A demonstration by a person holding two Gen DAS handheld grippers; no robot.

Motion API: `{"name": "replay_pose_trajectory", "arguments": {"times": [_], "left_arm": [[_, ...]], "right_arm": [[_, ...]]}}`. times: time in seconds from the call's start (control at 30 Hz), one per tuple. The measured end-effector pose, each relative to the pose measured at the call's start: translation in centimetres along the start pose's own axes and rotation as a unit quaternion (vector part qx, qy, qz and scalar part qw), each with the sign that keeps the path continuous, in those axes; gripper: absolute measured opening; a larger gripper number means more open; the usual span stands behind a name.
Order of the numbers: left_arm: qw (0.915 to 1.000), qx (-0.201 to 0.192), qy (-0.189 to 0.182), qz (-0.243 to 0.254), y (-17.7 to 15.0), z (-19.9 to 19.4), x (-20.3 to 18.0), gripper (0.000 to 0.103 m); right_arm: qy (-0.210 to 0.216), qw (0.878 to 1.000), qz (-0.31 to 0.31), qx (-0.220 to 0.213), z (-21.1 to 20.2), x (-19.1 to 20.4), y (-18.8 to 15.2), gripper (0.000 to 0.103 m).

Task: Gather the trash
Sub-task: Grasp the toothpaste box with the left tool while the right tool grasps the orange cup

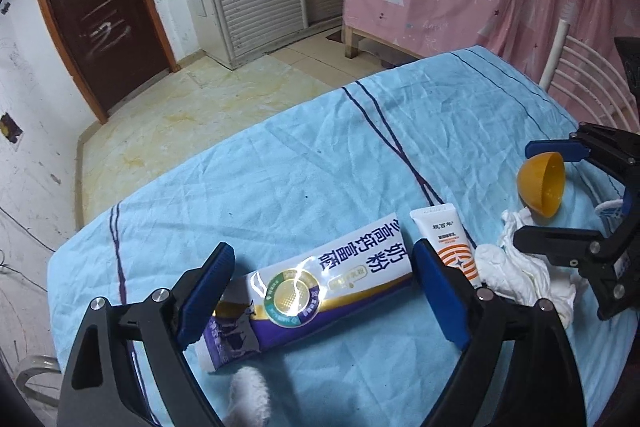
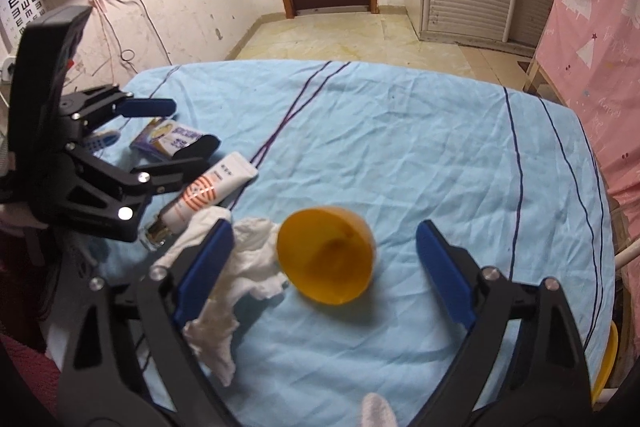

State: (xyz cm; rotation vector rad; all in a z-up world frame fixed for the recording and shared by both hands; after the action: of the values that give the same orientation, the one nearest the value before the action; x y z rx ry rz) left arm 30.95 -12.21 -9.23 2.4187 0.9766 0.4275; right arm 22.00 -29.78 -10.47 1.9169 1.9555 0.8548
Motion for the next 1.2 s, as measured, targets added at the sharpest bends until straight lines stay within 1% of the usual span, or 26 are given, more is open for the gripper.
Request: {"name": "replay_pose_trajectory", "arguments": {"times": [0.1,0.17,0.2,0.3,0.33,0.37,0.4,0.43,0.47,0.57,0.6,0.67,0.77,0.87,1.0,1.17,1.2], "left_arm": [[0.9999,0.002,-0.015,-0.001,-0.1,0.2,0.3,0.081],[0.9998,0.003,-0.02,0.006,0.0,0.2,0.5,0.081],[0.9997,0.003,-0.022,0.008,-0.1,0.2,0.6,0.08],[0.9996,0.002,-0.026,0.013,-0.3,0.1,1.2,0.078],[0.9996,0.001,-0.025,0.013,-0.3,0.1,1.2,0.076],[0.9996,0.0,-0.024,0.012,-0.3,0.1,1.2,0.074],[0.9997,-0.001,-0.022,0.012,-0.4,0.0,1.2,0.072],[0.9997,-0.003,-0.021,0.011,-0.4,-0.1,1.4,0.066],[0.9997,-0.005,-0.02,0.009,-0.6,-0.2,1.6,0.058],[0.9998,-0.008,-0.015,0.005,-0.6,-0.5,1.8,0.04],[0.9999,-0.009,-0.012,0.0,-0.6,-0.5,2.0,0.038],[0.9999,-0.011,-0.009,-0.007,-0.8,-0.7,2.2,0.029],[0.9995,-0.015,-0.013,-0.023,-1.0,-0.9,2.8,0.023],[0.9992,-0.019,-0.007,-0.035,-1.1,-1.3,3.2,0.018],[0.9991,-0.017,0.001,-0.04,-1.6,-1.6,3.5,0.016],[0.9973,-0.023,0.022,-0.067,-2.2,-2.5,4.6,0.003],[0.9965,-0.026,0.026,-0.075,-2.4,-2.7,4.8,0.002]], "right_arm": [[-0.004,1.0,-0.001,-0.003,-0.2,-0.1,-0.1,0.079],[-0.008,1.0,0.0,-0.006,-0.5,-0.6,-0.2,0.069],[-0.009,1.0,0.005,-0.009,-0.7,-0.8,-0.2,0.065],[-0.015,1.0,0.009,-0.013,-1.0,-1.5,-0.2,0.051],[-0.017,1.0,0.009,-0.014,-1.0,-1.6,-0.2,0.042],[-0.016,1.0,0.01,-0.015,-1.0,-1.8,-0.1,0.04],[-0.014,1.0,0.011,-0.015,-1.1,-1.8,-0.1,0.04],[-0.015,1.0,0.011,-0.016,-1.0,-1.8,-0.1,0.04],[-0.015,1.0,0.01,-0.016,-1.0,-1.8,-0.1,0.04],[-0.01,1.0,0.015,-0.017,-1.0,-1.9,-0.1,0.04],[-0.007,1.0,0.018,-0.018,-1.1,-2.0,-0.1,0.04],[-0.003,1.0,0.022,-0.019,-1.2,-2.2,-0.1,0.04],[-0.005,1.0,0.022,-0.022,-1.4,-2.4,-0.1,0.04],[-0.014,0.999,0.016,-0.028,-1.6,-2.1,-0.2,0.04],[-0.025,0.999,0.007,-0.034,-1.9,-1.9,-0.3,0.04],[-0.026,0.998,0.008,-0.051,-2.7,-2.2,-0.3,0.04],[-0.024,0.998,0.009,-0.055,-3.0,-2.3,-0.3,0.04]]}}
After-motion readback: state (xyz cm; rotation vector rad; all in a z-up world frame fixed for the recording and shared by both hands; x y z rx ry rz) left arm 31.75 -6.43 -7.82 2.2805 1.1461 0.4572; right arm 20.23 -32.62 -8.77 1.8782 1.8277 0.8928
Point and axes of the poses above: each gripper's, at about its wrist camera, not at the fingertips, and z roughly the way its jaws point, x to its left, y to its top, the point moved 2 cm from there along z, roughly the way its jaws point, and after that the axes turned 5 degrees about z, right-handed, at the moved point
